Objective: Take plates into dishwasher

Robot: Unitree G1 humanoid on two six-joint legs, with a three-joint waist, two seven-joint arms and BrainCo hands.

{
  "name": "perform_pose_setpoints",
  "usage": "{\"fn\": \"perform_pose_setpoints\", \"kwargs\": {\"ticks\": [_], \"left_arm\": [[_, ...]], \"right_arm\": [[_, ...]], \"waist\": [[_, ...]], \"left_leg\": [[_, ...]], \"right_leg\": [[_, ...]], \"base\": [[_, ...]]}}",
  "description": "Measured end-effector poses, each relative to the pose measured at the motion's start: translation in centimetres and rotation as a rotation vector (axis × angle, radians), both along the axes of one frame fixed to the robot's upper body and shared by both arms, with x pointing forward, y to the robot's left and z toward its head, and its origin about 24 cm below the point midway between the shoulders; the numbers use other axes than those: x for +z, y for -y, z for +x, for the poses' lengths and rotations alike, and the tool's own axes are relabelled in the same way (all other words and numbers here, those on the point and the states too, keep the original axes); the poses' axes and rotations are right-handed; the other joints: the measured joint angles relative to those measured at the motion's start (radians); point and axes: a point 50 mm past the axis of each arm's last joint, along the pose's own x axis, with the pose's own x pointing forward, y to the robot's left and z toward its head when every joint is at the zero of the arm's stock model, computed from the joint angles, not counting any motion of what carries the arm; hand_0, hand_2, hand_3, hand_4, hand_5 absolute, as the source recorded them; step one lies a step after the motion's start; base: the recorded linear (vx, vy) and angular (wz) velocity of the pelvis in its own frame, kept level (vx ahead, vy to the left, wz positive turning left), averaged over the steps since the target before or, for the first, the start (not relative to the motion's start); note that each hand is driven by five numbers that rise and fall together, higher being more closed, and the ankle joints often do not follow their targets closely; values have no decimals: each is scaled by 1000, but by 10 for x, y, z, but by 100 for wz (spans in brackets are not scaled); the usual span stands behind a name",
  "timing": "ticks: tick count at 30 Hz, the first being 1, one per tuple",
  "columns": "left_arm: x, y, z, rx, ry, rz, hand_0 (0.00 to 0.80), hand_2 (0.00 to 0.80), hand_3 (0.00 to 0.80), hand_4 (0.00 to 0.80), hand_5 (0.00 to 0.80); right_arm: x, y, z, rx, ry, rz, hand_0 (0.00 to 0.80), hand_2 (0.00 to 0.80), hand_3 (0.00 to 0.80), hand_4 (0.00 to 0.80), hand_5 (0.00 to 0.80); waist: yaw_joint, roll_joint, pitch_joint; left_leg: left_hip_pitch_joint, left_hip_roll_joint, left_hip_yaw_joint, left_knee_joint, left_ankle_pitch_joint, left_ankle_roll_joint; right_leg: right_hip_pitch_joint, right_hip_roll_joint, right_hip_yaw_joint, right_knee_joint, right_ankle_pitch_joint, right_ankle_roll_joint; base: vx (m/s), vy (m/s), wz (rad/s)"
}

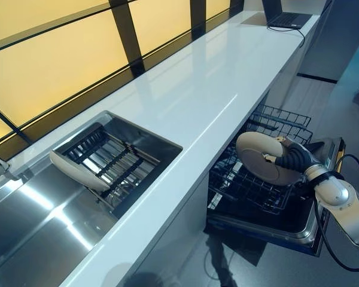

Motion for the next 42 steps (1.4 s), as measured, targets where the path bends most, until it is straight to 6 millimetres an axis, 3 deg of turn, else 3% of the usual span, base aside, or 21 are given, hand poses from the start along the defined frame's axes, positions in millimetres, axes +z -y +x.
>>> {"fn": "perform_pose_setpoints", "kwargs": {"ticks": [7,27,42], "left_arm": [[1,1,3,-8,0,-4,0,0,0,0,0],[5,5,12,-34,13,-7,0,0,0,0,0],[6,6,14,-38,16,-9,0,0,0,0,0]], "right_arm": [[-15,-10,3,50,-90,-60,800,800,800,800,800],[-24,-13,4,30,-115,-205,800,800,800,800,800],[-43,6,12,-83,-197,-267,800,800,800,800,800]], "waist": [[0,1,17],[23,2,28],[26,0,30]], "left_leg": [[-1,0,-1,0,1,0],[-1,-1,-5,0,5,0],[-3,-1,-13,0,7,1]], "right_leg": [[0,-1,-1,0,0,0],[5,-2,-8,0,0,0],[8,-2,-18,0,0,0]], "base": [[0,0,0],[1,-1,0],[0,-1,0]]}}
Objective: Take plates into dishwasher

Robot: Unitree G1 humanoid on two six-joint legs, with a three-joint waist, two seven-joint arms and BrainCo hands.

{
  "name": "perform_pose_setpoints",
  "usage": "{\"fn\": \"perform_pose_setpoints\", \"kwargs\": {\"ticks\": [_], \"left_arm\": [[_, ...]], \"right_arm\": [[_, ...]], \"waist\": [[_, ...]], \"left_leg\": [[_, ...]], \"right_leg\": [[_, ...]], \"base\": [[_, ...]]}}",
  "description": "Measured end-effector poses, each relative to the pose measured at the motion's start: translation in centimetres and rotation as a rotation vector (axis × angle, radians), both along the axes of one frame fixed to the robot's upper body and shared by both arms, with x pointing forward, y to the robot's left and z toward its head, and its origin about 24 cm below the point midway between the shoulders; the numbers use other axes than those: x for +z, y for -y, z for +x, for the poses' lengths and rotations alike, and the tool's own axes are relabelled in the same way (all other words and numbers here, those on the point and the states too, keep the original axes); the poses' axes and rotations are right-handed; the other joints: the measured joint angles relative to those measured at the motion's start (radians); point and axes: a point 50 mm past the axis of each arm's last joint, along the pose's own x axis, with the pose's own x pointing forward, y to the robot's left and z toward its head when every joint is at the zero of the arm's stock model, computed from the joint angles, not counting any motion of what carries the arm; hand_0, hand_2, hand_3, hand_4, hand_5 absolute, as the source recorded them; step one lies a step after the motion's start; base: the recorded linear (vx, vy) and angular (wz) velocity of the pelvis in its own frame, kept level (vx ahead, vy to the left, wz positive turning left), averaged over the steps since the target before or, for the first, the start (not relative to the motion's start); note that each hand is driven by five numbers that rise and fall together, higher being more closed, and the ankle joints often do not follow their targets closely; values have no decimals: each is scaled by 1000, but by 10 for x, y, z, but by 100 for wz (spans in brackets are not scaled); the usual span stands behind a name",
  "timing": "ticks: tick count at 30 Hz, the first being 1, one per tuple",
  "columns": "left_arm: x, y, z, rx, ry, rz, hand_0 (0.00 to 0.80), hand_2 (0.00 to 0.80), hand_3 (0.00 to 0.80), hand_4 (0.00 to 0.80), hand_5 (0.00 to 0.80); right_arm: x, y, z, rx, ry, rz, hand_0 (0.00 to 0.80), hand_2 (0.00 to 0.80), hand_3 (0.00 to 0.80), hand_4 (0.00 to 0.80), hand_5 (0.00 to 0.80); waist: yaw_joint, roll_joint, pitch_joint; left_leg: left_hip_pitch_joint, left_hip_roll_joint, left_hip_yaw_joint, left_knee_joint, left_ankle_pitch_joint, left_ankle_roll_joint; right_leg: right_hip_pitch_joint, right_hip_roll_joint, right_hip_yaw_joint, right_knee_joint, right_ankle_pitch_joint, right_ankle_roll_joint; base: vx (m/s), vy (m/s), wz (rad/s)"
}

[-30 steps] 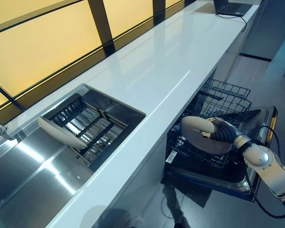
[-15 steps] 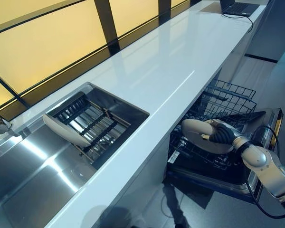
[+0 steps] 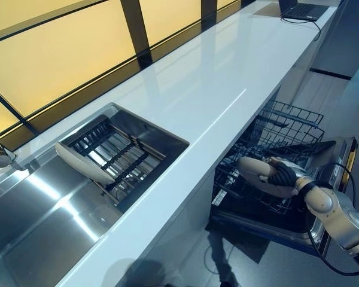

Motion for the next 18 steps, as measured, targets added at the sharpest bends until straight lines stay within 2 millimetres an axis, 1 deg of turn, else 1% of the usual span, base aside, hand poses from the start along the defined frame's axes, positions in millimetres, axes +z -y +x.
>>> {"fn": "perform_pose_setpoints", "kwargs": {"ticks": [3,6,7,8,11,18], "left_arm": [[1,1,2,-3,7,-3,0,0,0,0,0],[3,2,4,-5,14,-4,0,0,0,0,0],[3,2,5,-6,17,-4,0,0,0,0,0],[3,2,6,-9,18,-4,0,0,0,0,0],[4,3,8,-13,20,-7,0,0,0,0,0],[5,3,9,-24,23,1,0,0,0,0,0]], "right_arm": [[-14,7,4,-41,-46,-5,800,800,800,800,800],[-18,10,7,-69,-43,-2,800,800,800,800,800],[-19,12,8,-80,-46,4,800,800,800,800,800],[-21,14,9,-93,-49,7,800,800,800,800,800],[-25,20,11,-124,-55,12,800,800,800,800,800],[-36,26,13,-172,-67,-2,800,800,800,800,800]], "waist": [[0,0,0],[3,0,0],[6,0,0],[20,1,1],[29,1,1],[51,1,1]], "left_leg": [[-5,0,-6,0,2,1],[-11,0,-16,0,6,1],[-13,0,-17,0,7,1],[-13,0,-17,0,7,1],[-14,0,-19,0,8,2],[-15,0,-20,0,11,1]], "right_leg": [[0,-1,-8,0,0,0],[0,-1,-15,0,0,0],[-1,-1,-16,0,0,0],[-1,-1,-16,0,0,0],[-1,-1,-19,0,0,0],[0,-2,-24,0,0,0]], "base": [[5,-9,7],[5,-4,9],[2,0,5],[0,0,0],[2,-2,2],[1,-1,1]]}}
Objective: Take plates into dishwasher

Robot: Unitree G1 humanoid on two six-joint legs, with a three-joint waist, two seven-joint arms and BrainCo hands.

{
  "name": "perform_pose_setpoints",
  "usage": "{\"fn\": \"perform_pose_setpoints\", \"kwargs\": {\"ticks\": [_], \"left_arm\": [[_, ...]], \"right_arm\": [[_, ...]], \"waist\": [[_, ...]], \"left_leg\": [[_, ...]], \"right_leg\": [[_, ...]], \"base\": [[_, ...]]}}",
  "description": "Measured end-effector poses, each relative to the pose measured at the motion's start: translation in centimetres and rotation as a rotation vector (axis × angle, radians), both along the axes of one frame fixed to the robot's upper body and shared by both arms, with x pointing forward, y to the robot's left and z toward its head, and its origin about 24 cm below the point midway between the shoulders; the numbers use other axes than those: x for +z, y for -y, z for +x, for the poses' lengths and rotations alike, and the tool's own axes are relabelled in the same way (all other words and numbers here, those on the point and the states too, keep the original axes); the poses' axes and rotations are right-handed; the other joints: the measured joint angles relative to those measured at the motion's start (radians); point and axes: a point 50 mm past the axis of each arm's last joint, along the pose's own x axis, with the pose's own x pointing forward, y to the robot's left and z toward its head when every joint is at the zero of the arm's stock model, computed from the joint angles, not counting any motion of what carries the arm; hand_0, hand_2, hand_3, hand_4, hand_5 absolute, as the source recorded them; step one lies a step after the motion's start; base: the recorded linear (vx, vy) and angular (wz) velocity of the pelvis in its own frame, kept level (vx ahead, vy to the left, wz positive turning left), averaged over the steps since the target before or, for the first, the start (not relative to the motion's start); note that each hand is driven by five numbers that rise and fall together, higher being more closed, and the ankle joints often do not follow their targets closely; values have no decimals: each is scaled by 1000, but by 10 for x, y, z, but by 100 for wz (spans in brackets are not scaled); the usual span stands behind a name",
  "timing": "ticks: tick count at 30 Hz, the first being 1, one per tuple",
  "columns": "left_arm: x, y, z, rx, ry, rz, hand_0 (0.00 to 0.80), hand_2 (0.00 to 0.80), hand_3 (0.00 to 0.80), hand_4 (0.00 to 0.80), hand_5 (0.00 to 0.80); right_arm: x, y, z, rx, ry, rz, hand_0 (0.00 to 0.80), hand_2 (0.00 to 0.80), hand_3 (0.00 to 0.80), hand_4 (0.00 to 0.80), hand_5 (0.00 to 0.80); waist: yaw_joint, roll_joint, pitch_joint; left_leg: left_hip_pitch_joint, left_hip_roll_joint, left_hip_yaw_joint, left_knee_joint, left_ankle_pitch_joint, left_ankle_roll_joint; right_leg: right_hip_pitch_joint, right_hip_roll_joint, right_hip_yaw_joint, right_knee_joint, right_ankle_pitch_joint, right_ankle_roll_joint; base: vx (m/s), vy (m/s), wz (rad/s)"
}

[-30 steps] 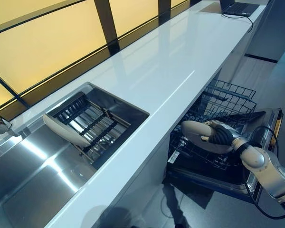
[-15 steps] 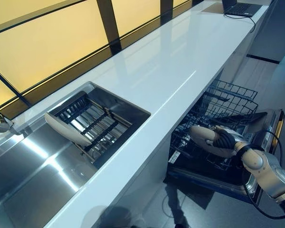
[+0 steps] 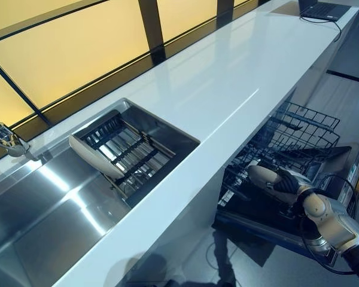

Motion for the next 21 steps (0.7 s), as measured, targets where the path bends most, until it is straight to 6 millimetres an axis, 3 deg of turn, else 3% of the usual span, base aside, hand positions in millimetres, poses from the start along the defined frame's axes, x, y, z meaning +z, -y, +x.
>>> {"fn": "perform_pose_setpoints", "kwargs": {"ticks": [21], "left_arm": [[1,0,1,-39,-12,17,0,0,0,0,0]], "right_arm": [[-9,-7,18,-42,-12,1,800,800,800,800,800]], "waist": [[13,1,1]], "left_leg": [[-1,0,3,0,1,0]], "right_leg": [[-2,-4,-6,-1,0,0]], "base": [[0,0,0]]}}
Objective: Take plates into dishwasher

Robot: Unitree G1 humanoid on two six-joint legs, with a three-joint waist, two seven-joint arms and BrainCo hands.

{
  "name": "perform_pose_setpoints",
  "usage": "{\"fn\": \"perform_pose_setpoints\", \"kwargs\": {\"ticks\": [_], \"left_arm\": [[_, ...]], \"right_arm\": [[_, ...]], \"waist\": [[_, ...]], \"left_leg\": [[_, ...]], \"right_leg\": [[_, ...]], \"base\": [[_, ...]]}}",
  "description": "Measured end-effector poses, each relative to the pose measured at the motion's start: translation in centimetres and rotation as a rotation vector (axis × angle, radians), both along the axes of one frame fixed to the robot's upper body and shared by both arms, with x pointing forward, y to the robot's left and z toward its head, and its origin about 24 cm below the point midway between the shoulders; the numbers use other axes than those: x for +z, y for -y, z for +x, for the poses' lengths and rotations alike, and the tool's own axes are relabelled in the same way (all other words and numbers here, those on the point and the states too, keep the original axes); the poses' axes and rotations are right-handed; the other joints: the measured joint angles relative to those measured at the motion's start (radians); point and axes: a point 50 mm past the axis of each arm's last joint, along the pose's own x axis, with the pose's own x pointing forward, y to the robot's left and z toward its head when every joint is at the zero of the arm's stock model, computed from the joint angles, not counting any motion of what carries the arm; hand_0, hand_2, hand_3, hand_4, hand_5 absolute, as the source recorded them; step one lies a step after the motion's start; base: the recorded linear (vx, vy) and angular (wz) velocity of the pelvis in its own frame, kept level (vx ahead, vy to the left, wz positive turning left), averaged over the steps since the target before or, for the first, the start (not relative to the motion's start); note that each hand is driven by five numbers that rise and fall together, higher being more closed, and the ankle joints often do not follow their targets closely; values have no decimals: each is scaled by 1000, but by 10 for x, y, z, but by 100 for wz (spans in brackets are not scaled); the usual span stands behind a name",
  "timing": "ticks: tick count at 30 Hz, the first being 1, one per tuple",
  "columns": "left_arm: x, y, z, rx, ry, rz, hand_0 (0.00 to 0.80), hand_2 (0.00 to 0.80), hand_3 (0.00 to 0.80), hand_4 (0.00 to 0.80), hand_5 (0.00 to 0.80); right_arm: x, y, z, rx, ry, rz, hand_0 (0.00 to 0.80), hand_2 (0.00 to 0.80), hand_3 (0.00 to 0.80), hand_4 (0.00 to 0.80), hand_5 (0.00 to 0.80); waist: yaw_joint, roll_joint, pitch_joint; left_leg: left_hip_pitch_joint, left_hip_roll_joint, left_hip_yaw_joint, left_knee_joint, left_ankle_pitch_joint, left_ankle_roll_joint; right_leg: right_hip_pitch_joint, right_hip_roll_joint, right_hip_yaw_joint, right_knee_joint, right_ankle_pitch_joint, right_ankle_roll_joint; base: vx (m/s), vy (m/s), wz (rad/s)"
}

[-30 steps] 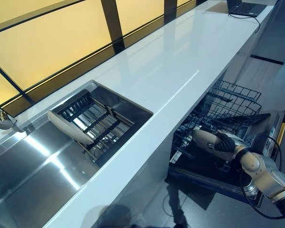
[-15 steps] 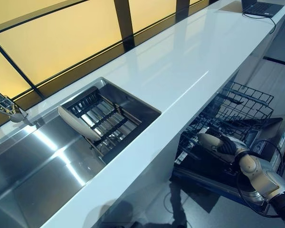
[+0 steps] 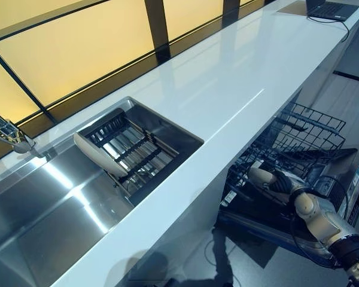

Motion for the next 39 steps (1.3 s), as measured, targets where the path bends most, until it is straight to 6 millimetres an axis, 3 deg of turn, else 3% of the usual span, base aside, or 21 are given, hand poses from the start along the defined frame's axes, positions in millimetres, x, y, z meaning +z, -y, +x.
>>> {"fn": "perform_pose_setpoints", "kwargs": {"ticks": [14,39], "left_arm": [[2,3,4,-25,8,-5,0,0,0,0,0],[3,-3,4,-36,6,9,0,0,0,0,0]], "right_arm": [[-5,5,8,-49,-41,-24,800,800,800,800,800],[-7,10,13,-102,-120,8,800,800,800,800,800]], "waist": [[43,0,0],[45,-12,8]], "left_leg": [[-1,-1,-1,0,0,0],[5,-1,-12,0,5,2]], "right_leg": [[0,0,-2,0,1,-1],[19,1,-22,0,3,-5]], "base": [[0,0,0],[-3,-2,1]]}}
